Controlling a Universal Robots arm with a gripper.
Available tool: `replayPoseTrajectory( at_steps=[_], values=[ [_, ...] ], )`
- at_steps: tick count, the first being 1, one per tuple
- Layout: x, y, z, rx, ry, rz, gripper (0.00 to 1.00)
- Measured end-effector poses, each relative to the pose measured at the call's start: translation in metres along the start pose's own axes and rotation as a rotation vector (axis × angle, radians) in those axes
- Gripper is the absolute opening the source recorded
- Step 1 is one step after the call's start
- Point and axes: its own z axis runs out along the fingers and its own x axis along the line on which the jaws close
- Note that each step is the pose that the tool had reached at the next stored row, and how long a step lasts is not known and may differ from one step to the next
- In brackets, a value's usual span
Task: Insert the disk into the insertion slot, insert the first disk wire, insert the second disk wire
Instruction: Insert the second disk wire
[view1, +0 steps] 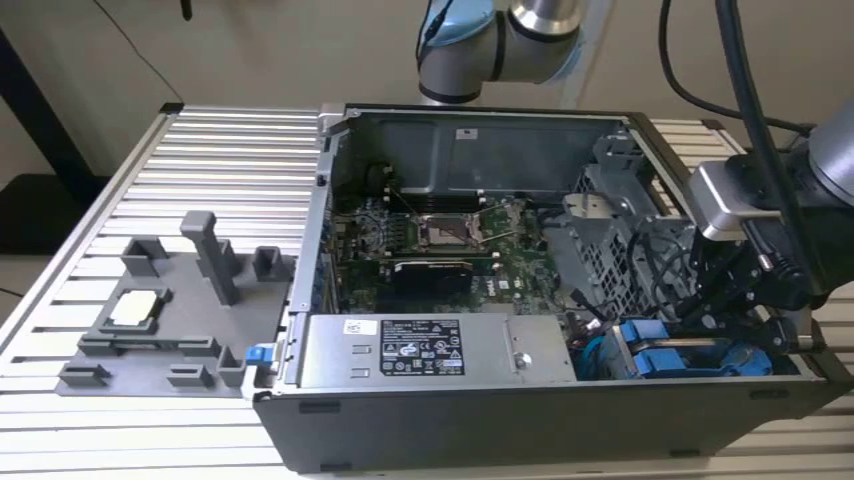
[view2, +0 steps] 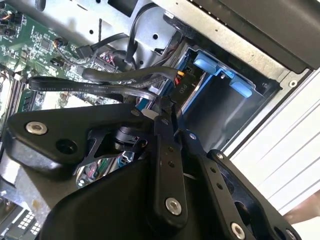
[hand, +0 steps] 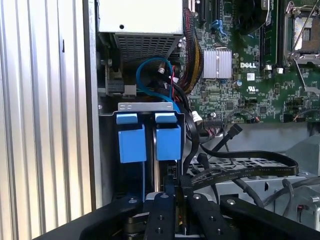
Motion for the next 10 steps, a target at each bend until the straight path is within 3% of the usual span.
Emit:
replayPoseTrajectory(
  at_steps=[7,8,10],
  values=[
    [0.0,0.0,0.0001,0.0,-0.0004,0.0,0.18],
    [-0.0002,0.0,-0.0017,-0.0002,-0.0003,0.0,0.24],
    [-0.0012,0.0,-0.0087,-0.0014,-0.0002,0.0,0.24]
  ],
)
